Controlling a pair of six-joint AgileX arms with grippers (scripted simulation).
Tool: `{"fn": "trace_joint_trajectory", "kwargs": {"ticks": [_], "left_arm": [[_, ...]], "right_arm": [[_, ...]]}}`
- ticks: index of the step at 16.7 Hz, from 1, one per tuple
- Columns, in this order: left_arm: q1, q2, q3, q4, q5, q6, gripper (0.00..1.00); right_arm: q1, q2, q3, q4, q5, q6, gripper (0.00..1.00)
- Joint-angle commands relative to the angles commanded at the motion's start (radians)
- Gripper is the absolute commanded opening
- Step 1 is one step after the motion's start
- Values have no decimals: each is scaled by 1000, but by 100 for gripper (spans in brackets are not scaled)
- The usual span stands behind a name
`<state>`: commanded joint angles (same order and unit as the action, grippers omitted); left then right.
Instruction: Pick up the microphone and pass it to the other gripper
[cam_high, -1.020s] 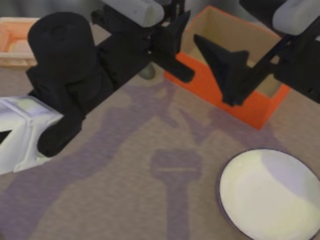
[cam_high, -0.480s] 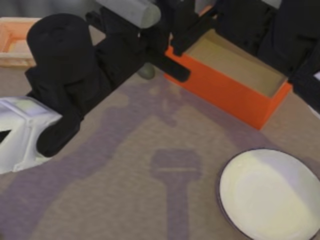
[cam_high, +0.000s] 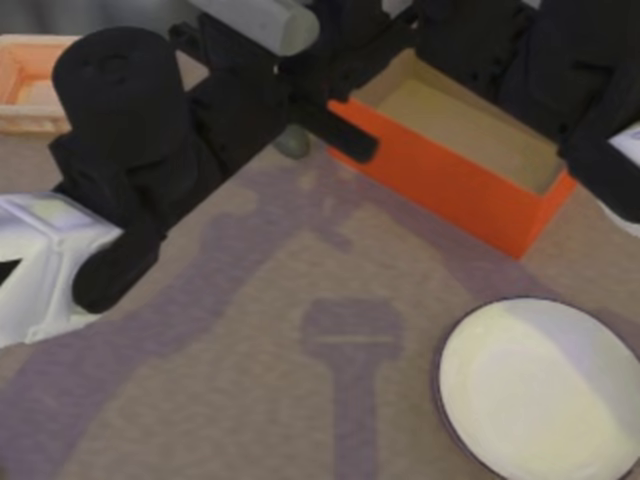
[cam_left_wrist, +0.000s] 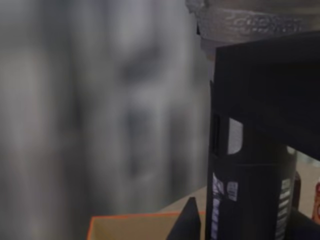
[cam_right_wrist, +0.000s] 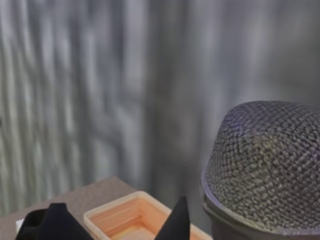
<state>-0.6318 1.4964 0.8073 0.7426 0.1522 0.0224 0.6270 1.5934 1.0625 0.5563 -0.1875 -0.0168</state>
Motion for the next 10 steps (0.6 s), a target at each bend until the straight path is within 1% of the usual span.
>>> {"fn": "trace_joint_trajectory", "kwargs": {"ticks": [10], "left_arm": [[0, 0, 0, 0, 0, 0, 0]], "right_arm": [[0, 0, 0, 0, 0, 0, 10]]}}
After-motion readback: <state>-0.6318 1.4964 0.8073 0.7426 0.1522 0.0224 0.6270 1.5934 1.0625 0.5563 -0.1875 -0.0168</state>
